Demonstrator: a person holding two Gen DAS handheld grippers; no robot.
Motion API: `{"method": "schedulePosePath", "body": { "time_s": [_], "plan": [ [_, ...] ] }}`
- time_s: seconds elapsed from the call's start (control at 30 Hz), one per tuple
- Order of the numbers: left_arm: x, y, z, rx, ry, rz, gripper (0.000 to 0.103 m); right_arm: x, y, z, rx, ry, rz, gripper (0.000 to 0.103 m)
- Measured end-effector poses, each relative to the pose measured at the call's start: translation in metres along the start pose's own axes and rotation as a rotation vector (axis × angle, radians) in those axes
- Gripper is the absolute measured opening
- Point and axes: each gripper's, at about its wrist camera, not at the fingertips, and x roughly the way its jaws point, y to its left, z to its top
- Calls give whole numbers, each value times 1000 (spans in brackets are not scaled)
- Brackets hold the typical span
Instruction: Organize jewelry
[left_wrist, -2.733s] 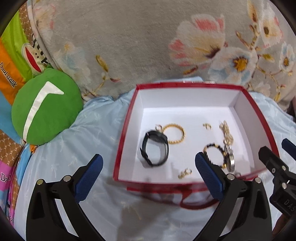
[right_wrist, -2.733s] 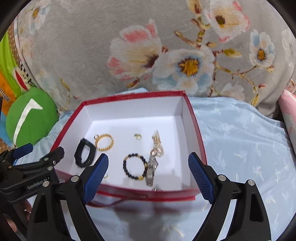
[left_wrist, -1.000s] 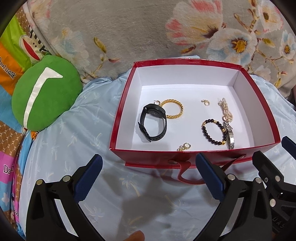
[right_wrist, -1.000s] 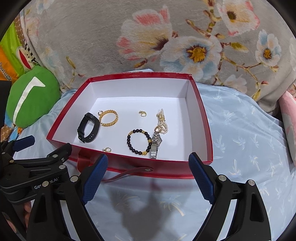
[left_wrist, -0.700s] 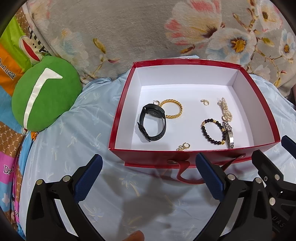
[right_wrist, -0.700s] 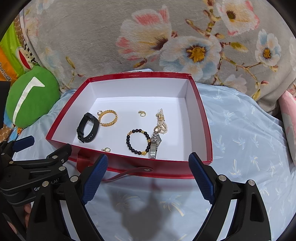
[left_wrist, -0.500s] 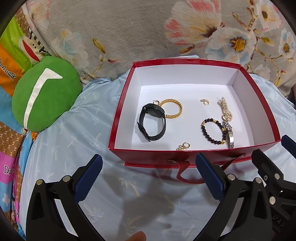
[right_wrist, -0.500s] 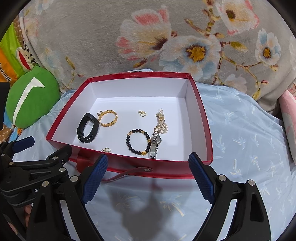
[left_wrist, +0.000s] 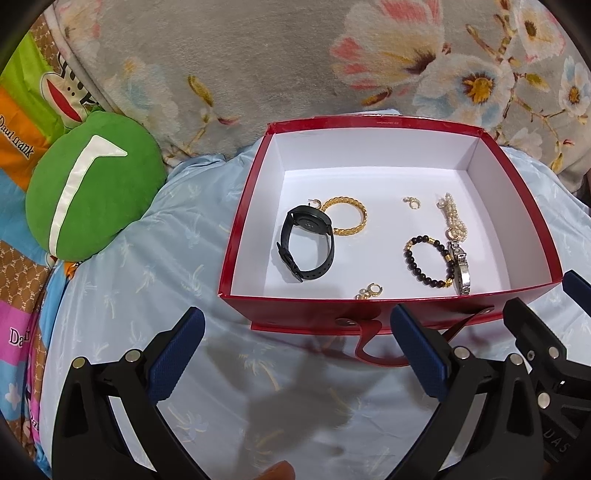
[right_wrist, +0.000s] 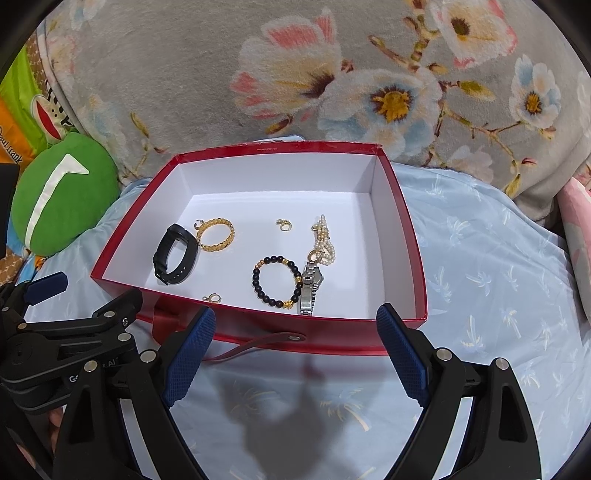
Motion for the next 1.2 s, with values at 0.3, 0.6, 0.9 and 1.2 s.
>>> {"method": "schedulePosePath", "body": {
  "time_s": [0.3,0.6,0.9,1.2],
  "plan": [
    [0,1,0,-4,-2,4,98,0,1,0,2,0,1,86],
    [0,1,0,-2,-3,5,98,1,1,-1,2,-2,1,86],
    [-3,0,-1,2,-12,24,98,1,1,-1,2,-2,1,86],
    [-1,1,-1,0,-4,20,98,1,3,-1,0,0,1,87]
  ]
}}
